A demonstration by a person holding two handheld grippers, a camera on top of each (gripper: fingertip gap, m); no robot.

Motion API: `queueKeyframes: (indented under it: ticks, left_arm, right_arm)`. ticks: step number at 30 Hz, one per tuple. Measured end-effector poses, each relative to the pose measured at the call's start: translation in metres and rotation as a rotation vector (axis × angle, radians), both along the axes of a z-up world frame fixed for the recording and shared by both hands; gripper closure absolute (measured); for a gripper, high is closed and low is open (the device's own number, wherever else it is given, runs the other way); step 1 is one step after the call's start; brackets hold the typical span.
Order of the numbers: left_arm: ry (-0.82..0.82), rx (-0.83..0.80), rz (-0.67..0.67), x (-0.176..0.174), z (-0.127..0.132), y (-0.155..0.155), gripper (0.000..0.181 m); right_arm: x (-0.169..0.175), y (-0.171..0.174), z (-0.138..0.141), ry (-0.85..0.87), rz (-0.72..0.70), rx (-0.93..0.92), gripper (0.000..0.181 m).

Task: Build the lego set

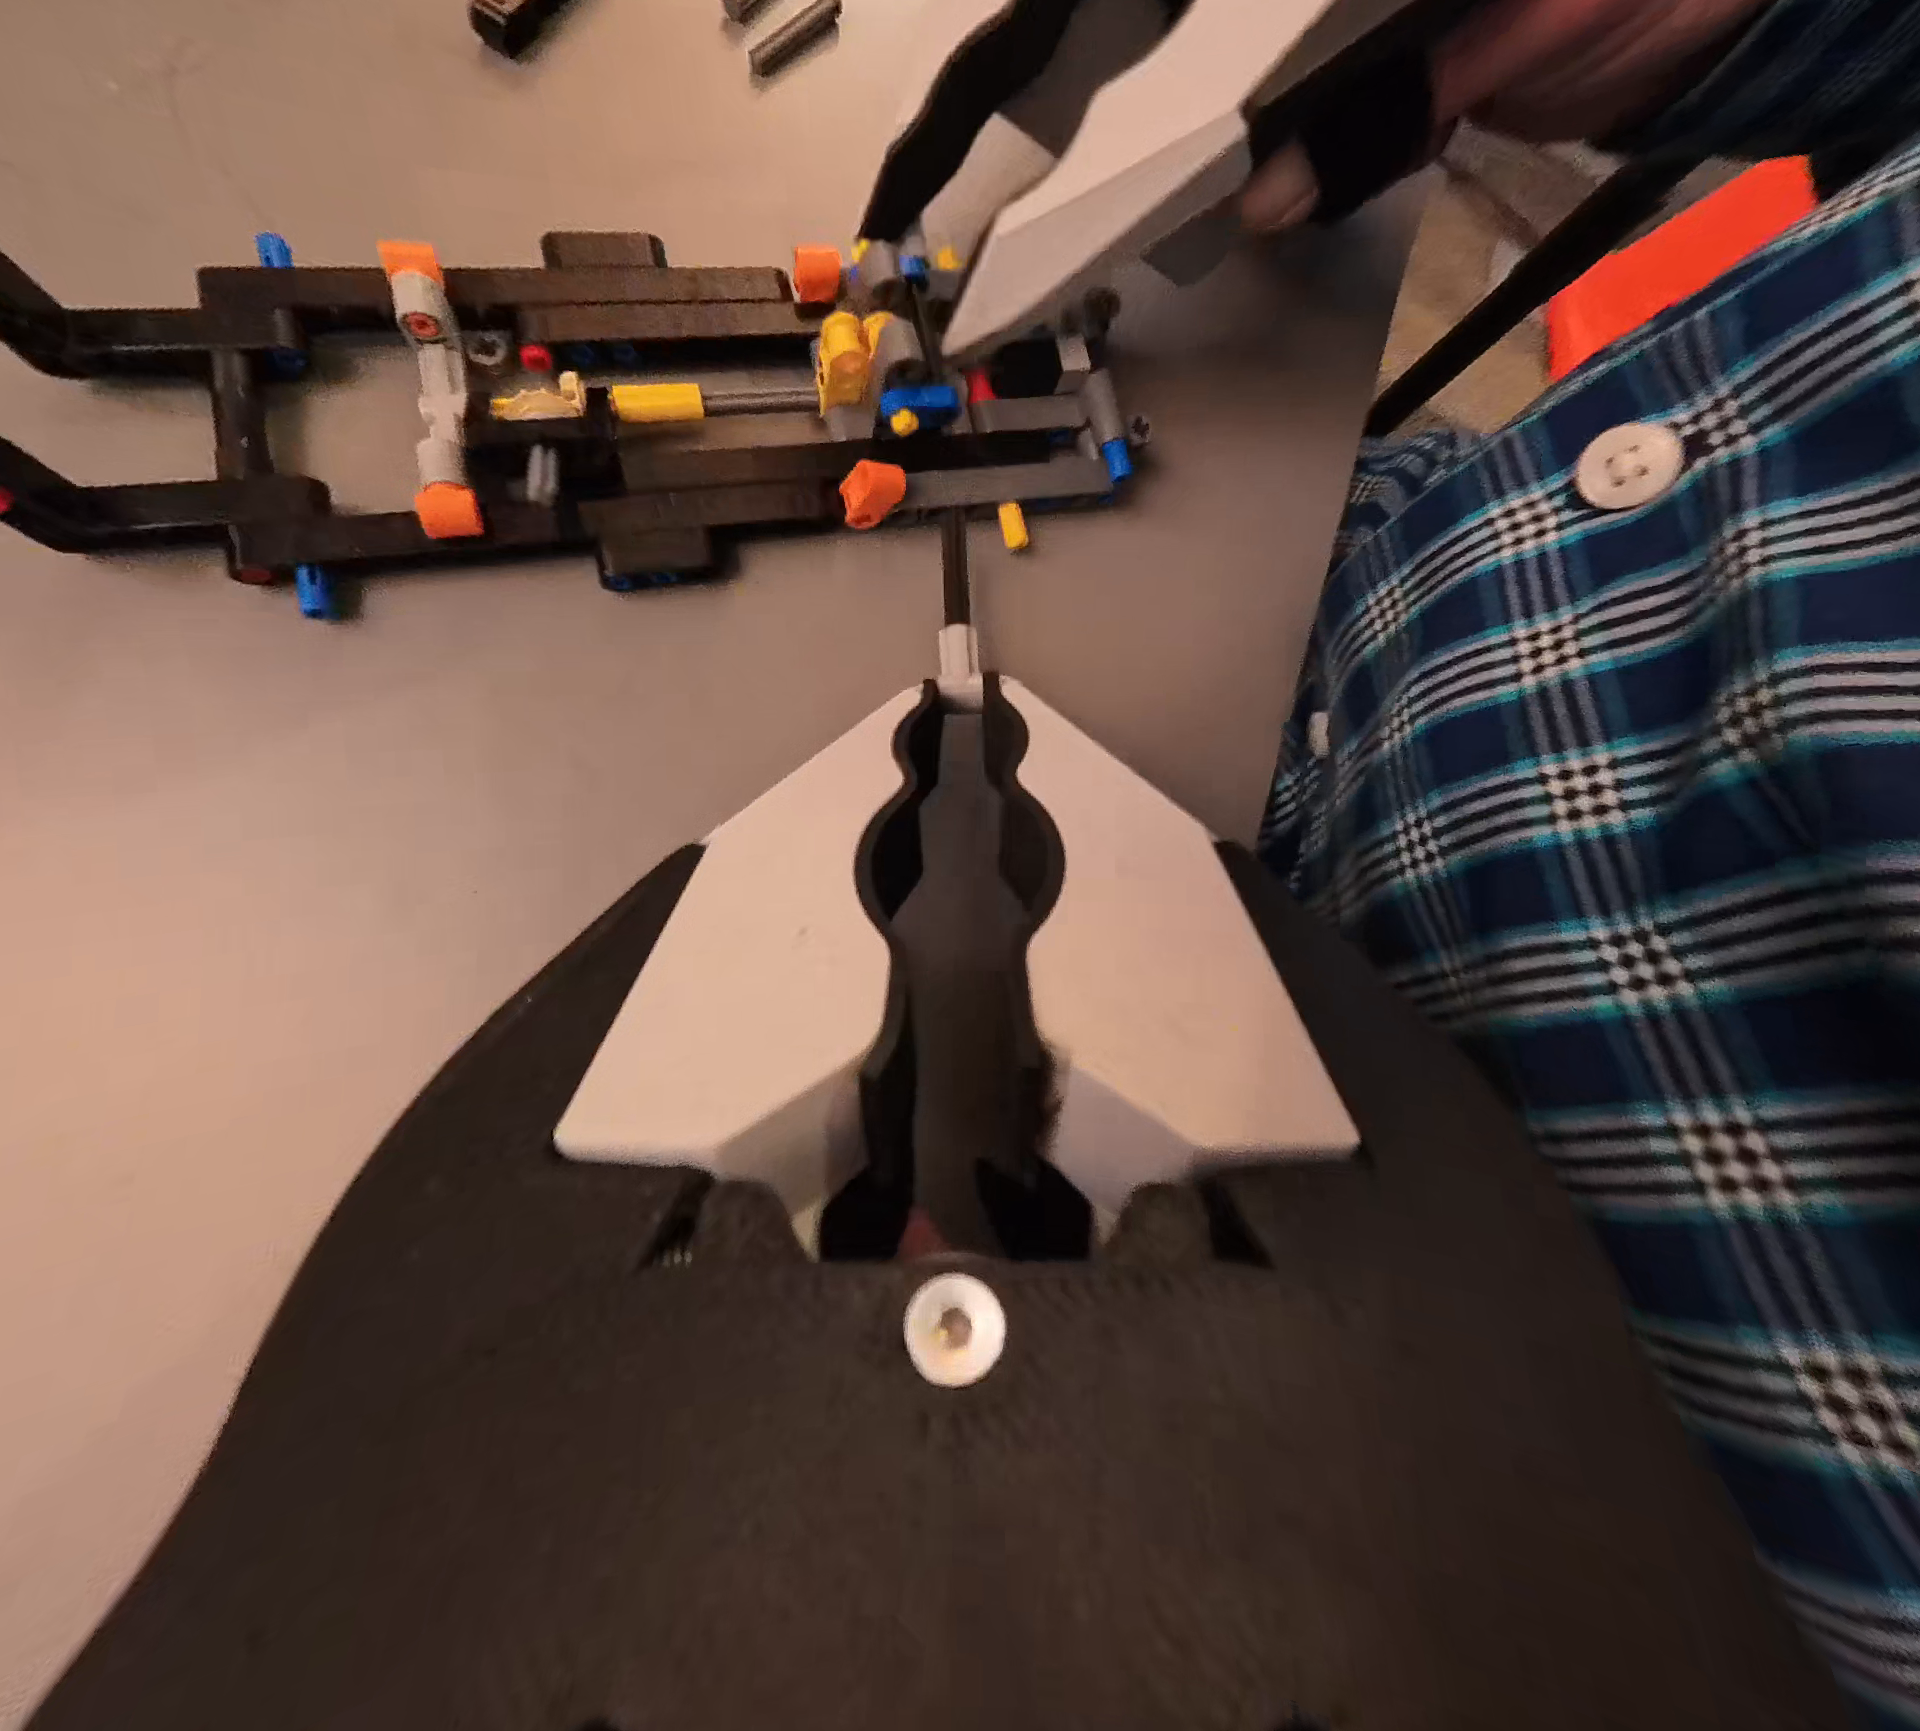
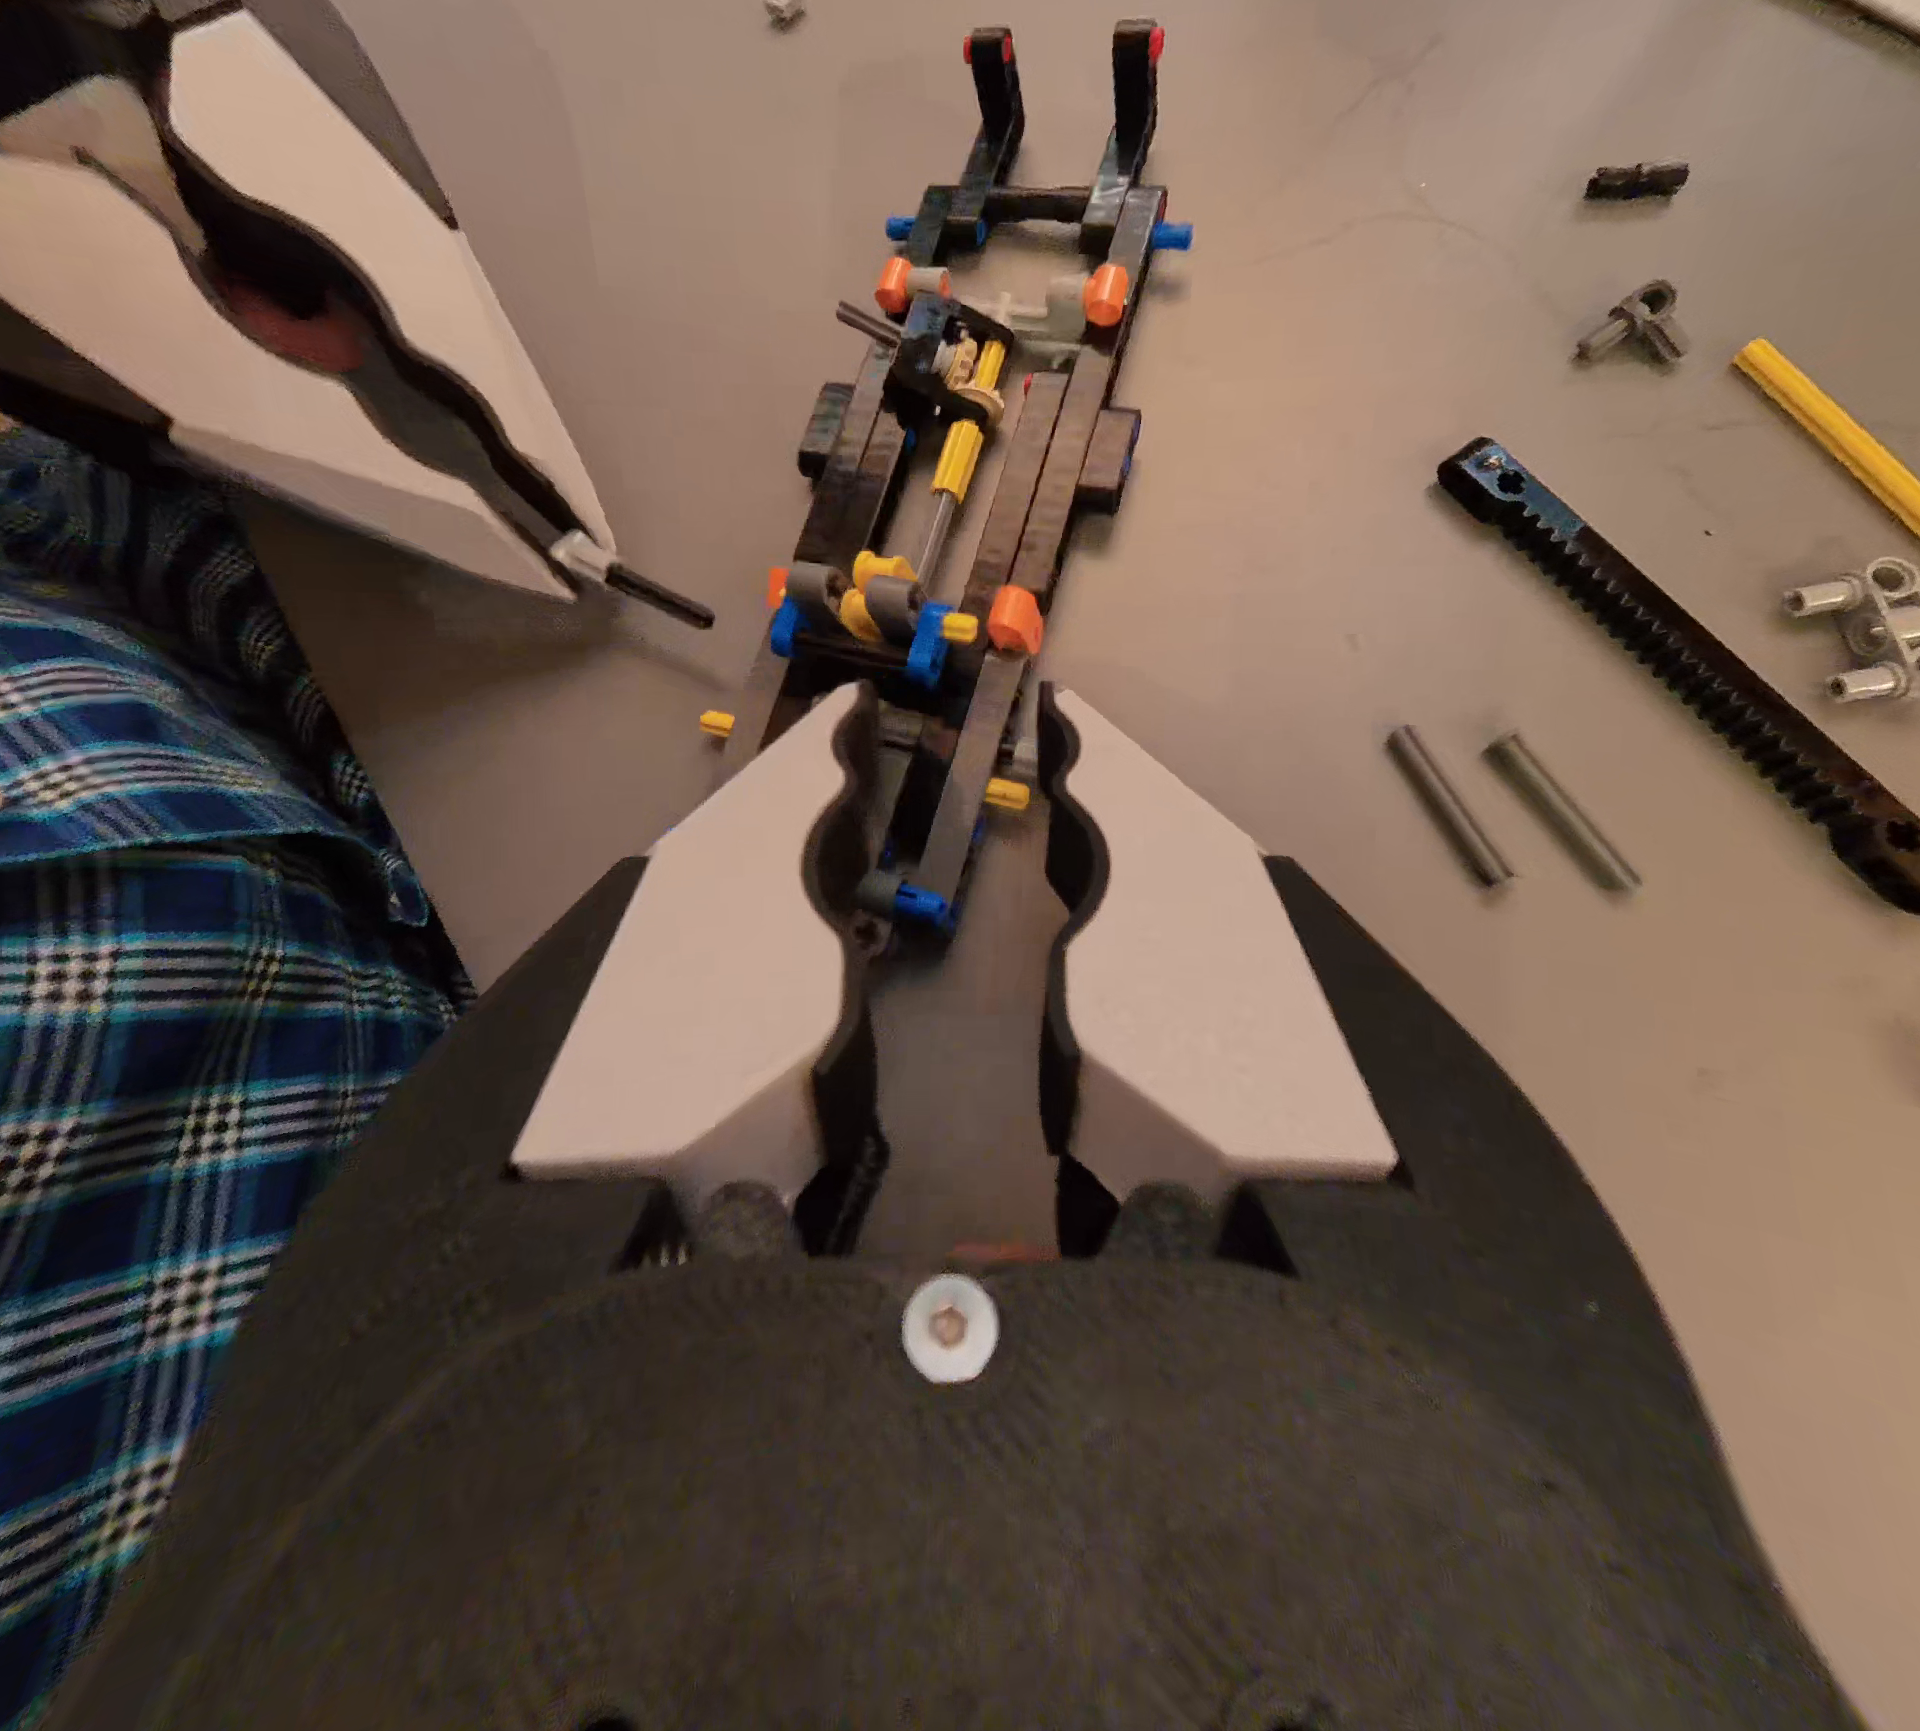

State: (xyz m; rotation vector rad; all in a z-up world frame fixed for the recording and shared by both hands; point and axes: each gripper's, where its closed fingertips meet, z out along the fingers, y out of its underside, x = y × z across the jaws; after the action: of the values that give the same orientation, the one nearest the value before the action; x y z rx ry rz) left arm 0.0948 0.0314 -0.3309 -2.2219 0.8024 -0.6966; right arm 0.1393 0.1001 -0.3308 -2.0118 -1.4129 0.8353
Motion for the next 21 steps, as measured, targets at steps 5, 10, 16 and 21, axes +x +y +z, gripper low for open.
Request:
queueKeyframes:
  ticks: [5, 10, 16, 21]
  left_arm:
    - [-0.138, -0.067, 0.020, -0.003, 0.016, 0.001, 0.175]
    - [-0.304, -0.181, -0.005, 0.007, 0.036, -0.003, 0.175]
    - [-0.370, -0.251, -0.056, 0.017, 0.046, -0.009, 0.175]
    - [-0.467, -0.276, -0.038, 0.016, 0.055, -0.009, 0.175]
  right_arm:
    - [0.010, -0.004, 0.016, 0.015, 0.019, 0.059, 0.149]
    - [-0.011, -0.041, 0.056, 0.026, 0.309, 0.379, 0.159]
    - [-0.030, -0.060, 0.041, -0.101, 0.572, 0.629, 0.176]
    - [-0.028, -0.064, 0.043, -0.097, 0.625, 0.571, 0.180]
